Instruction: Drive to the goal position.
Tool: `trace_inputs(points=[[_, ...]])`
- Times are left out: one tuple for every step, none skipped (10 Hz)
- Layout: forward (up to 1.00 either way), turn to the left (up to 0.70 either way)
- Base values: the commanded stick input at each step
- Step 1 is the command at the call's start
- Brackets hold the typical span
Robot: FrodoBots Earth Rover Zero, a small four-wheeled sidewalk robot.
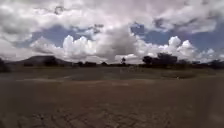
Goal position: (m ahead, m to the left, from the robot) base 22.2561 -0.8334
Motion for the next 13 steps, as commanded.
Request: trace_inputs(points=[[1.0,0.0],[1.0,0.0],[1.0,0.0],[1.0,0.0],[1.0,0.0],[1.0,0.0],[1.0,0.0],[1.0,0.0],[1.0,0.0],[1.0,0.0],[1.0,0.0],[1.0,0.0],[1.0,0.0]])
